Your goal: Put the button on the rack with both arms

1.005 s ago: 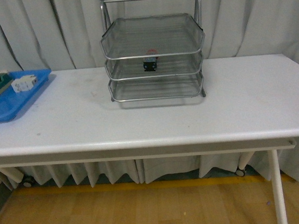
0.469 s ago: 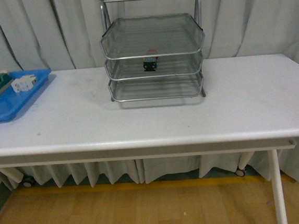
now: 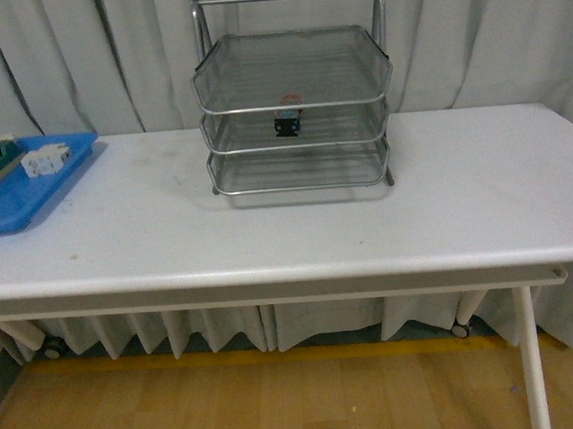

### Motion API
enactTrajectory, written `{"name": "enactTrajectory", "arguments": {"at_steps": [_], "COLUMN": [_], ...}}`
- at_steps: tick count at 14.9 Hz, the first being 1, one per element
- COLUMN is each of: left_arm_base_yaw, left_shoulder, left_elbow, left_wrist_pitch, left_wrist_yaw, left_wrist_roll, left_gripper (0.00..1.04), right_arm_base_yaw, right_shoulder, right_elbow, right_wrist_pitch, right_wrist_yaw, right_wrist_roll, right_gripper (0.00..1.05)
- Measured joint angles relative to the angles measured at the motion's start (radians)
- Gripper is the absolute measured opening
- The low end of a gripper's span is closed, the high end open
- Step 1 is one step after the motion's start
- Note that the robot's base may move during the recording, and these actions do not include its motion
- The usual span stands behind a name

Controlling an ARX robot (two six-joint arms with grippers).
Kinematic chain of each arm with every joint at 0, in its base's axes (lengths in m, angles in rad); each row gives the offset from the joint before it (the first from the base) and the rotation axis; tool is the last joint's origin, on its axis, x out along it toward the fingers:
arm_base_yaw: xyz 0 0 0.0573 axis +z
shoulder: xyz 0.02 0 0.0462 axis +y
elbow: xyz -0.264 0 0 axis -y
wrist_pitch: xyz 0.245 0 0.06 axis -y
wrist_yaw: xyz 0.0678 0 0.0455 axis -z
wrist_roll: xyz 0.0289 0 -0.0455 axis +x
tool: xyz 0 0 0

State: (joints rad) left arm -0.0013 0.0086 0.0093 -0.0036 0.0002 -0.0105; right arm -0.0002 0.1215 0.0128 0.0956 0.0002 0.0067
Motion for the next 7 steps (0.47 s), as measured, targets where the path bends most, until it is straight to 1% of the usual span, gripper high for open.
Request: {"name": "enactTrajectory", "arguments": {"at_steps": [1, 2, 4, 5, 7], "left_arm_base_yaw": [0.000, 0.000, 0.000, 0.000, 0.000], "left_shoulder": [0.000, 0.000, 0.000, 0.000, 0.000], "left_elbow": [0.000, 0.000, 0.000, 0.000, 0.000], "left_wrist_pitch": [0.000, 0.000, 0.000, 0.000, 0.000], "left_wrist_yaw": [-0.001, 0.000, 0.000, 0.000, 0.000], "left_wrist_roll": [0.000, 0.000, 0.000, 0.000, 0.000], "left_gripper": [0.98, 0.98, 0.98, 0.98, 0.98], "right_arm_base_yaw": [0.000, 0.000, 0.000, 0.000, 0.000], "right_shoulder": [-0.102, -0.117, -0.118, -0.118, -0.118], "right_elbow": [-0.001, 0.003, -0.001, -0.001, -0.001], "right_wrist_pitch": [-0.103, -0.084, -0.097, -0.100, -0.099], "right_wrist_yaw": [0.000, 0.000, 0.000, 0.000, 0.000], "right_wrist_roll": [0.000, -0.001, -0.002, -0.001, -0.001], "right_gripper": [0.02, 0.02, 0.02, 0.13, 0.18]}}
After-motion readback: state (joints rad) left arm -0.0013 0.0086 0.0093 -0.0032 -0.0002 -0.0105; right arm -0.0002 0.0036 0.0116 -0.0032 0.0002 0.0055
